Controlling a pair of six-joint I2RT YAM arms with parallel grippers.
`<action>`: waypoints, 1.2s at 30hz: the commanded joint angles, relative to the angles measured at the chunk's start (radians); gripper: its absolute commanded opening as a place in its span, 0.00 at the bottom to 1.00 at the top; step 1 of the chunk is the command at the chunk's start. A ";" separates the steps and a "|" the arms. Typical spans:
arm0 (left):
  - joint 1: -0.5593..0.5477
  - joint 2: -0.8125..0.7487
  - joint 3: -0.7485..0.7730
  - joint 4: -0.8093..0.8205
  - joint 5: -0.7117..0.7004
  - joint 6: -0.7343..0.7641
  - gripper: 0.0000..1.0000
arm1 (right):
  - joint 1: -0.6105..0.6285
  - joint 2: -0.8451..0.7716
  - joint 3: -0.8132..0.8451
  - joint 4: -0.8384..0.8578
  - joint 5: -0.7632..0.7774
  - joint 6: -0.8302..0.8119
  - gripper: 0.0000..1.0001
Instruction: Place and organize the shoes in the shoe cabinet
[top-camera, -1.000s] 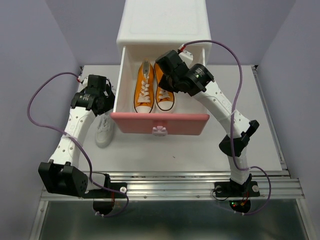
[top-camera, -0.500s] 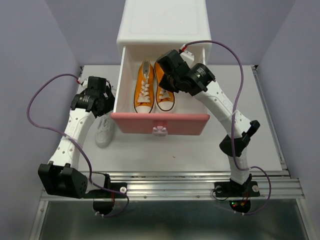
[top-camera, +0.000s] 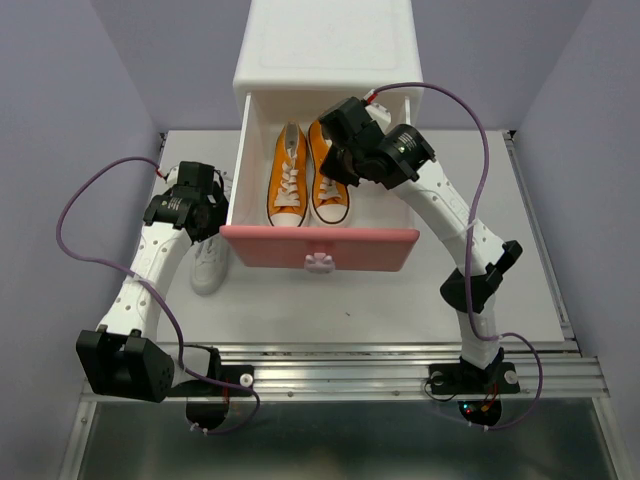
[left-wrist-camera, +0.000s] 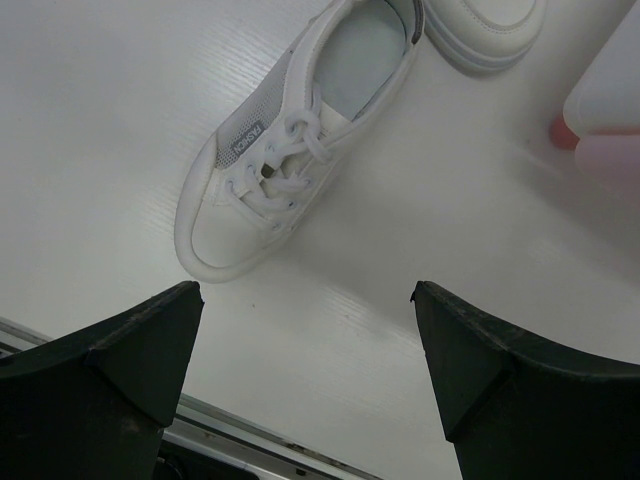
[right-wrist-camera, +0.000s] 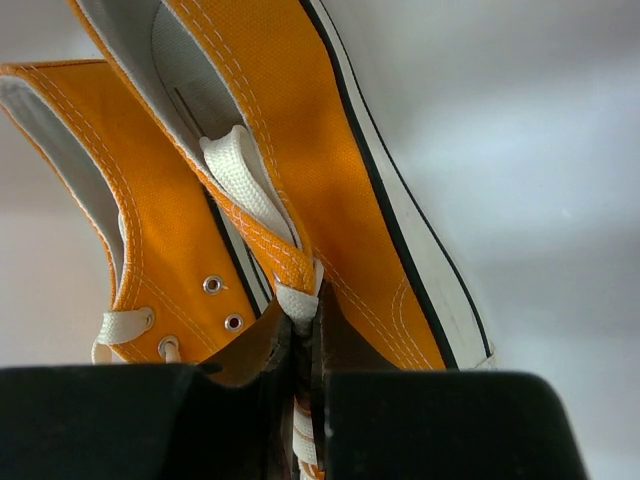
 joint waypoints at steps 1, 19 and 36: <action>0.006 -0.027 -0.012 0.003 -0.025 -0.005 0.99 | 0.028 -0.053 -0.037 -0.090 -0.168 0.045 0.01; 0.006 -0.020 0.020 0.008 -0.035 -0.013 0.99 | -0.001 -0.058 -0.055 -0.086 -0.137 0.048 0.56; 0.006 -0.007 0.077 0.011 -0.035 -0.031 0.99 | -0.001 -0.121 -0.077 0.322 0.030 -0.353 0.80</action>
